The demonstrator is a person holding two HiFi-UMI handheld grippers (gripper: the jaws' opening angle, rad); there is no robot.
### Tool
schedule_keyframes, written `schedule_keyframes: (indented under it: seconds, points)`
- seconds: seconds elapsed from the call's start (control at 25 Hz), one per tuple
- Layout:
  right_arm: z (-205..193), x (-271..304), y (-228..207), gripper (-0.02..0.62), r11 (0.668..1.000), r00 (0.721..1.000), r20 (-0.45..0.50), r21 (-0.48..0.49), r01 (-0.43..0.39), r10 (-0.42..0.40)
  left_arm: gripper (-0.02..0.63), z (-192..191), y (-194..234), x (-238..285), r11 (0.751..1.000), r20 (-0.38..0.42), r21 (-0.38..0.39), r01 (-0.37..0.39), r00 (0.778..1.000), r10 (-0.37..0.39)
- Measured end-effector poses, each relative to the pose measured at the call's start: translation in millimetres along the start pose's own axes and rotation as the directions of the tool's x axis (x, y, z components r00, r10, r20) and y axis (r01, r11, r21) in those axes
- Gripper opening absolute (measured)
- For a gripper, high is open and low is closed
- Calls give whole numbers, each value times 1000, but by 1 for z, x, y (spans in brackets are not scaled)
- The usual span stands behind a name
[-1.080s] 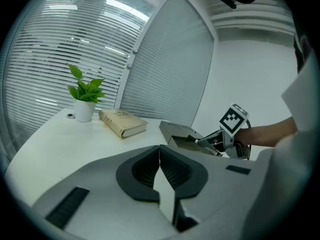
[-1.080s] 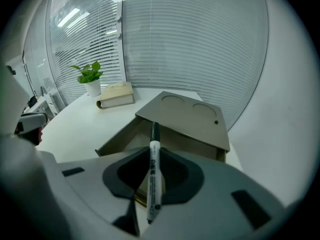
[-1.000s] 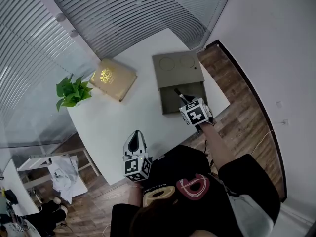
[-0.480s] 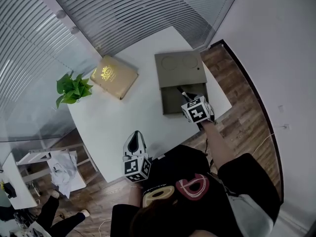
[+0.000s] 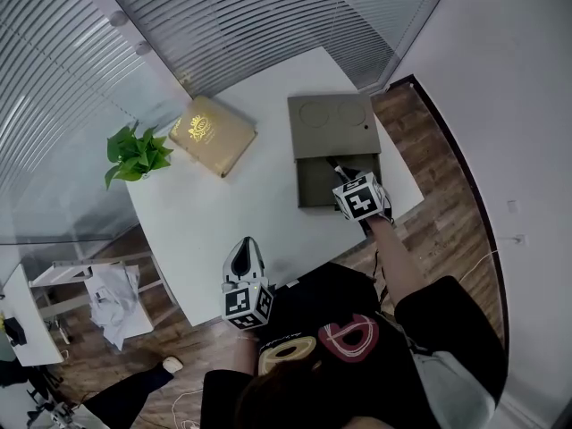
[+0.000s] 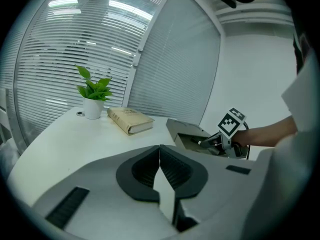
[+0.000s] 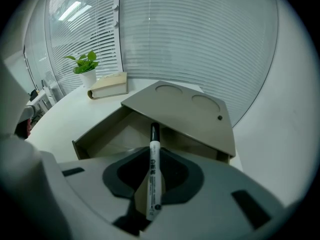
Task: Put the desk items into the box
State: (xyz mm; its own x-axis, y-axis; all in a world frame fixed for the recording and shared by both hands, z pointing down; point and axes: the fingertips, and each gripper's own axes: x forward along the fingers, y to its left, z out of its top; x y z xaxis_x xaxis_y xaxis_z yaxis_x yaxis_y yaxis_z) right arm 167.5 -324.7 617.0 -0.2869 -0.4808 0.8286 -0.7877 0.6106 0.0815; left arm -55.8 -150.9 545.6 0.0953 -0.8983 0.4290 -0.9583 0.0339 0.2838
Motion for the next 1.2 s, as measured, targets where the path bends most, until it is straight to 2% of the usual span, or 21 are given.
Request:
schedule_keyframes:
  seconds: [0.36,0.84,1.2]
  points:
    - [-7,10,-3,71,1000,1000,-14,16,-2,2,17,1,11,-3,999,7,-9,-46,999,46]
    - [-10,19,-7,72,998,1000,-26,64,2,0,17,4,9,5,999,-4,12,-36,999,36]
    - [-11,20,-14,120,992,1000,-25,124,19,-16,17,7,16,8,999,-3,10,-40,999,40]
